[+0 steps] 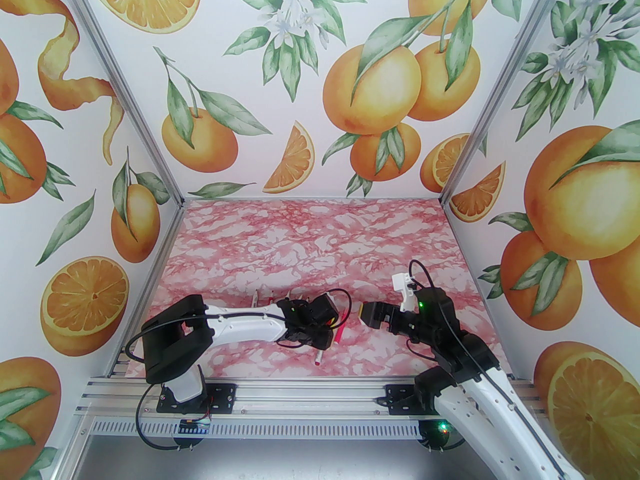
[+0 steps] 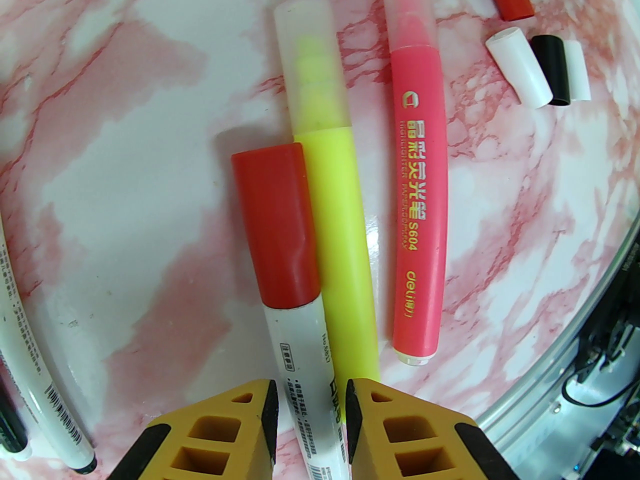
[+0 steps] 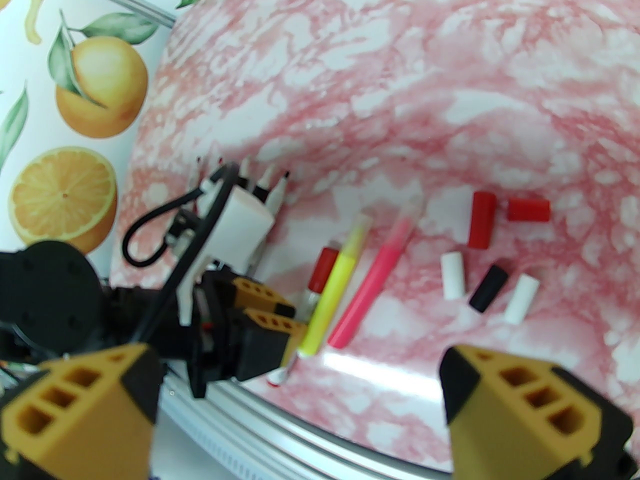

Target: Open the pen caps

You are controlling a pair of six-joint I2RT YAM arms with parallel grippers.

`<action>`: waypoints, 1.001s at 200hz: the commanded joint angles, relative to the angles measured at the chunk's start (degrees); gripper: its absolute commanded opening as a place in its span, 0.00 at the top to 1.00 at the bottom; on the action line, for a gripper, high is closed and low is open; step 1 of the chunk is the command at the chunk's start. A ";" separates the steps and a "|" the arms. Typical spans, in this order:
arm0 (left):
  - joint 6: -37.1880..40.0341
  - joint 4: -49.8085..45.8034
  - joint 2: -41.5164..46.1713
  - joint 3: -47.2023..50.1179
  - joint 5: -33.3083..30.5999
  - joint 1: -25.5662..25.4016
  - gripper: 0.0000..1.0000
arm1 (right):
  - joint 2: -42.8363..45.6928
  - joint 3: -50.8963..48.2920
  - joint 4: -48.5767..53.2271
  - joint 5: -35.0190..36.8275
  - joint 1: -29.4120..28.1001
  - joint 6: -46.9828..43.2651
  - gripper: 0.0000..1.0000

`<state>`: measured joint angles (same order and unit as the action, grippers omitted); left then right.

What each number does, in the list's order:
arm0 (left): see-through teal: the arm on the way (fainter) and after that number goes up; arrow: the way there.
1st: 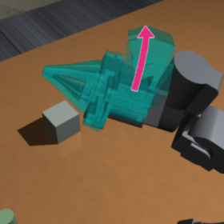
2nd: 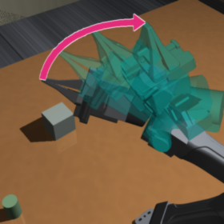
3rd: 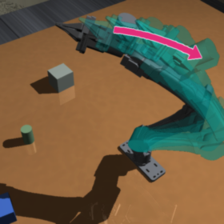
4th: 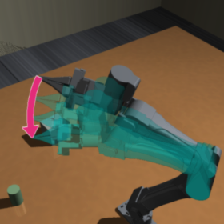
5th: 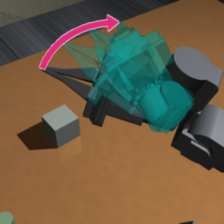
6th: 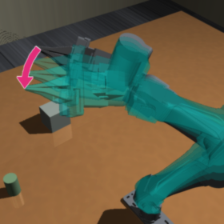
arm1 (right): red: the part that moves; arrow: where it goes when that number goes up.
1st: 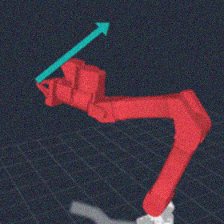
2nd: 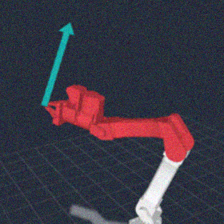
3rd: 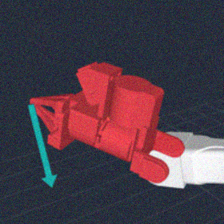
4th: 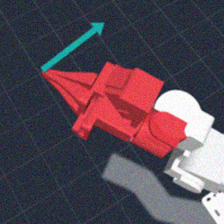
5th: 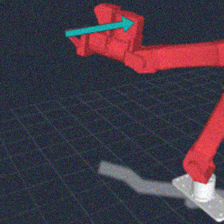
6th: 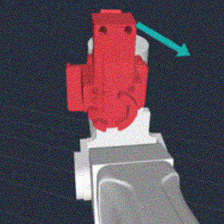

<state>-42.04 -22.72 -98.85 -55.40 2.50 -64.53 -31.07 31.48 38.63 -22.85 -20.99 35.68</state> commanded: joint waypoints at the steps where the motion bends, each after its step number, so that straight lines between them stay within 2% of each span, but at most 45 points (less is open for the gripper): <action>1: -0.15 -0.82 -0.81 -1.47 -0.82 -0.16 0.70 | 0.18 -0.64 -0.21 1.15 -0.36 -0.43 0.02; 102: 4.81 -11.47 -5.87 -6.83 -5.62 -0.17 0.70 | 0.22 -0.46 -0.11 1.28 -0.36 -0.14 0.03; 157: 5.76 -11.95 -6.31 -7.62 -6.52 0.01 0.79 | 0.28 -0.26 -0.23 1.32 -0.36 0.23 0.03; 185: 6.75 -8.84 -1.37 -5.85 -3.82 2.49 0.84 | 0.94 -1.60 -4.27 -0.80 -0.36 3.14 0.04; 200: 8.11 -5.12 2.64 -3.78 0.55 5.16 0.85 | 1.38 -2.83 -7.82 -2.93 -0.35 5.35 0.06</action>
<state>-36.64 -31.66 -102.91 -61.63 -0.67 -63.40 -30.72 30.59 36.49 -23.11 -20.99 37.26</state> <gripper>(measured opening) 0.202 0.954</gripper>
